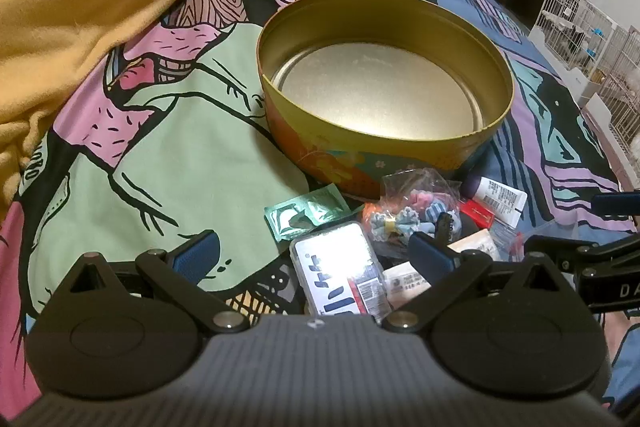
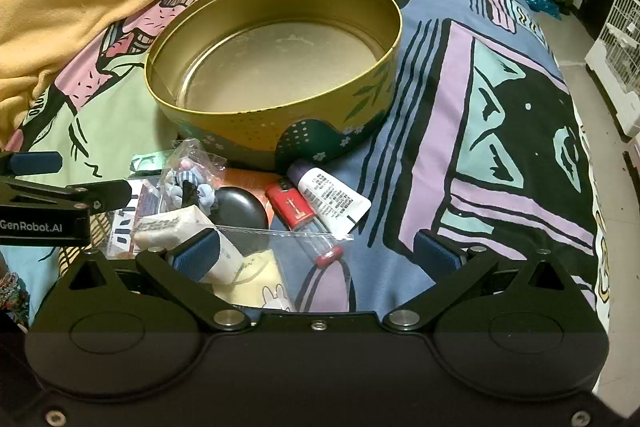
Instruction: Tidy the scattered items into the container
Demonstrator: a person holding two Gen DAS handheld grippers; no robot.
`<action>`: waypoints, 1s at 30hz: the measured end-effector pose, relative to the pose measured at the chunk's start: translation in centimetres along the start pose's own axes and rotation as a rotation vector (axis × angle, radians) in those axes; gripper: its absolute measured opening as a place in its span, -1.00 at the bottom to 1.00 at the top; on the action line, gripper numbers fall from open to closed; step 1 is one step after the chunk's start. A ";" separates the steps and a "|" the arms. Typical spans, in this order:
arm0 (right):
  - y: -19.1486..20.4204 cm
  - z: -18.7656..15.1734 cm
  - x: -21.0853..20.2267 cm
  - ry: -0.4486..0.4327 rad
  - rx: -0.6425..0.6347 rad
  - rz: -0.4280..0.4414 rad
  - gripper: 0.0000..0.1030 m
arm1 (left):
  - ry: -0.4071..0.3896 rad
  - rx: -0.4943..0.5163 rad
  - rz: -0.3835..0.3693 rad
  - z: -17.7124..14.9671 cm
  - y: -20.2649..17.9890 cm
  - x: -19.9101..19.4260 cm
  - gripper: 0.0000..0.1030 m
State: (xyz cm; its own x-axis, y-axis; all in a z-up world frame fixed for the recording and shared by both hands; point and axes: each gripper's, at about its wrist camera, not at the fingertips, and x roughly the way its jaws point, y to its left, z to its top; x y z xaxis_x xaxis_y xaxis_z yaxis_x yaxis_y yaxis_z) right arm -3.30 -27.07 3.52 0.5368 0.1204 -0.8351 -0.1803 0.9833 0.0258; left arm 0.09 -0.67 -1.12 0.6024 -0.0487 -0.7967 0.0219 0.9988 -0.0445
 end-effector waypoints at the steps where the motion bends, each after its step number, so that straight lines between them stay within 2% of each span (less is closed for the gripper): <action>1: 0.0 0.0 0.0 0.000 0.001 0.000 1.00 | -0.001 0.000 0.000 0.0 0.0 0.0 1.00; 30: 0.0 0.0 0.0 0.000 0.003 0.000 1.00 | 0.017 -0.011 0.007 0.0 0.2 0.3 1.00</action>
State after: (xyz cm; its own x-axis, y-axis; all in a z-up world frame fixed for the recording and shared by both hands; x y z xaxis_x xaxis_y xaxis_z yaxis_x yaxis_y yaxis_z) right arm -3.25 -27.08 3.54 0.5366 0.1203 -0.8353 -0.1775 0.9837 0.0276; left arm 0.27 -0.47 -1.36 0.5886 -0.0424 -0.8073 0.0092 0.9989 -0.0457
